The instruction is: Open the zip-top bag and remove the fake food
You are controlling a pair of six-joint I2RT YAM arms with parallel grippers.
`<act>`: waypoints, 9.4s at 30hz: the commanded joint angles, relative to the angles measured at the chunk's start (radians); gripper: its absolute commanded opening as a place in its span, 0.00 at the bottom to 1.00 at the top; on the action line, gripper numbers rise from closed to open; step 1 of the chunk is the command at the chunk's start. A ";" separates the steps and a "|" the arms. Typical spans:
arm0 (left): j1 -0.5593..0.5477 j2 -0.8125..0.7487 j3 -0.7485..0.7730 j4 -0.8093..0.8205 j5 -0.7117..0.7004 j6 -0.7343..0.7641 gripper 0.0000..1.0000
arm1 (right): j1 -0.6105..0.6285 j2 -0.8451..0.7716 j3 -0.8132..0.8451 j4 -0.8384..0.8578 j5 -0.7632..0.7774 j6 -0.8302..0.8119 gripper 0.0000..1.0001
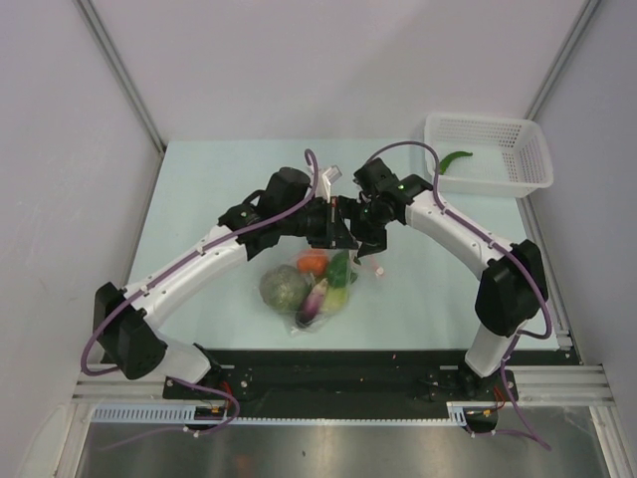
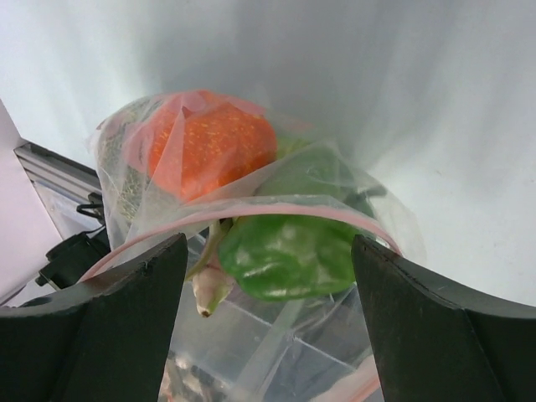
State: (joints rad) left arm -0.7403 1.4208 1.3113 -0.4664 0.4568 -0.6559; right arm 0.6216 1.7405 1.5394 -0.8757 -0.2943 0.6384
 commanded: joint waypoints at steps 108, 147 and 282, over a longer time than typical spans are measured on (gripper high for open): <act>0.101 0.112 0.080 -0.081 0.089 0.105 0.00 | -0.217 -0.151 -0.134 0.029 -0.241 0.001 0.68; 0.074 0.055 0.055 -0.097 -0.024 0.049 0.00 | -0.135 -0.103 -0.200 0.238 -0.284 0.034 0.39; 0.098 0.001 -0.103 0.043 0.062 0.047 0.00 | 0.153 0.162 -0.380 0.348 -0.287 -0.257 0.50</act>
State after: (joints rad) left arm -0.6418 1.4982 1.2209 -0.5011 0.5228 -0.6037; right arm 0.7315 1.8866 1.2022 -0.5697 -0.7136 0.3550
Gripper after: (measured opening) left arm 0.005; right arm 0.625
